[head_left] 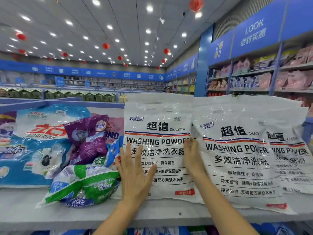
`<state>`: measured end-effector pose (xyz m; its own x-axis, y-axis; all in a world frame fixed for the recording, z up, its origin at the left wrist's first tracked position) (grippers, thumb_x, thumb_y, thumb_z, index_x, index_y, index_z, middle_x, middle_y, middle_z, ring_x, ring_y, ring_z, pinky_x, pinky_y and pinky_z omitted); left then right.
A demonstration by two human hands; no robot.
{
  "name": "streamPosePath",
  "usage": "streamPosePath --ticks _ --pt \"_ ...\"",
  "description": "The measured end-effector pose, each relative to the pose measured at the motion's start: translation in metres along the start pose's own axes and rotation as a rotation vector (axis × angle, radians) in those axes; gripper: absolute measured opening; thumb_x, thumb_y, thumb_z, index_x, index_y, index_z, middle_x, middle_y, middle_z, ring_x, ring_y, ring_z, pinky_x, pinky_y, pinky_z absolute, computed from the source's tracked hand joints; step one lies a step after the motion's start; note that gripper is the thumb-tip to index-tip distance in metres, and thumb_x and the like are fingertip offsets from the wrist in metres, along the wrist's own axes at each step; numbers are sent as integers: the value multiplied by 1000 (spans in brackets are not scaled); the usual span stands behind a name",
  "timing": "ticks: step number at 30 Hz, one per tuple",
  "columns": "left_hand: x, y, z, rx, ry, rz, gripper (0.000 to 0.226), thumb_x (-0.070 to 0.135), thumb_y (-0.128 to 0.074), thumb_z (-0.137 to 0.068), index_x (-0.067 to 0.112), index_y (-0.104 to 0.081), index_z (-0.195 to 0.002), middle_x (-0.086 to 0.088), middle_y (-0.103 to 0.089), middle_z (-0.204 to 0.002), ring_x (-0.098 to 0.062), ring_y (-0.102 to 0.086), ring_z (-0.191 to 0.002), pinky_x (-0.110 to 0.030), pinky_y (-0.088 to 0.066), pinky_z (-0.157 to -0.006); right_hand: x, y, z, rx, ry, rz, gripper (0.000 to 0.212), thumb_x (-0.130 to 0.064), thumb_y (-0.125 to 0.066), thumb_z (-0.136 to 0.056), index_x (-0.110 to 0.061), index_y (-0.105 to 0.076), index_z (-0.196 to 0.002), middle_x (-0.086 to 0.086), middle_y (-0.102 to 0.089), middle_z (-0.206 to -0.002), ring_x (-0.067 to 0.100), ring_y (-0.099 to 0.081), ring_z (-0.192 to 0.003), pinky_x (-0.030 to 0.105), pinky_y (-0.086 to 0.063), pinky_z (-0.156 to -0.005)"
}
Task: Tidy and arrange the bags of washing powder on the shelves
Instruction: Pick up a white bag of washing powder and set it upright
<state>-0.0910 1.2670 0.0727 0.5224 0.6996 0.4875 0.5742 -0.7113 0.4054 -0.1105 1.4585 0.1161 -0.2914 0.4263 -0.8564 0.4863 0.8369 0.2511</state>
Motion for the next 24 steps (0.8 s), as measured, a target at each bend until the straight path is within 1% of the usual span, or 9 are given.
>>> streamPosePath --ticks 2,6,9,11,15,19,21,22,24 --pt "0 -6 -1 -75 -9 -125 78 82 -6 -78 40 -4 -145 -3 12 -158 -23 17 -145 -52 12 -114 -4 -2 -16 2 -69 -38 48 -46 -26 -99 -18 -33 -138 1 -51 -122 20 -48 -109 34 -36 -90" --pt "-4 -13 -6 -153 -21 -214 80 86 -4 -74 48 16 -142 2 30 -154 -19 28 -142 -59 7 -114 -5 -8 -39 22 -133 32 44 -34 -33 -101 -11 -34 -138 13 -52 -129 32 -49 -119 45 -40 -99" --pt "-6 -15 -7 -190 -7 -220 83 88 0 -71 49 18 -143 7 36 -151 -18 31 -140 -59 5 -114 -2 -8 -43 131 -72 61 14 -24 -42 -99 -18 -46 -111 4 -57 -101 19 -54 -85 37 -43 -75" --pt "-7 -16 -8 -200 -2 -220 85 89 1 -71 47 16 -144 7 34 -152 -18 32 -140 -59 5 -114 0 -7 -44 200 -57 77 8 -24 -48 -97 -21 -46 -104 -1 -55 -93 13 -49 -74 33 -37 -69" --pt "-9 -17 -6 -186 -10 -216 81 88 -3 -73 51 18 -142 10 33 -153 -18 31 -141 -58 8 -114 -2 -4 -45 308 -54 -27 25 -19 -61 -89 -13 -54 -112 1 -58 -99 22 -58 -89 37 -48 -77" --pt "-11 -20 -8 -176 -5 -187 80 86 -9 -75 52 16 -142 12 30 -154 -17 28 -142 -57 8 -113 -5 -3 -40 426 -71 -40 28 -19 -65 -87 -12 -54 -112 1 -57 -105 20 -57 -93 42 -48 -84" --pt "-12 -20 -8 -192 -1 -212 79 85 -8 -75 51 18 -142 9 30 -154 -18 28 -142 -56 11 -113 -7 -5 -37 361 -86 -13 29 -25 -58 -91 -15 -46 -116 0 -58 -104 24 -60 -91 43 -48 -83" --pt "-12 -19 -9 -206 -6 -243 79 85 -5 -76 50 19 -142 7 30 -155 -19 30 -141 -54 15 -113 -9 -6 -36 280 -89 -4 33 -28 -54 -93 -16 -40 -121 3 -58 -112 24 -59 -95 43 -47 -87" --pt "-10 -15 -11 -243 -15 -318 80 84 -1 -75 47 25 -141 2 34 -153 -20 33 -140 -46 20 -113 -18 -6 -31 132 -32 18 50 -29 -52 -94 -16 -26 -136 6 -43 -140 24 -47 -122 44 -39 -101"
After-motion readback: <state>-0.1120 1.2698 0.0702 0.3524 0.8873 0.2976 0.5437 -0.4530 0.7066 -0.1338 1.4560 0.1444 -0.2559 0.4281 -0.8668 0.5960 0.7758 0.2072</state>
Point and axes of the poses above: each hand's wrist, its own z-axis away from the middle knuckle, its own y-axis out of the back of the hand, x = y × z, the point moved 4 cm from there along -z, towards the middle knuckle
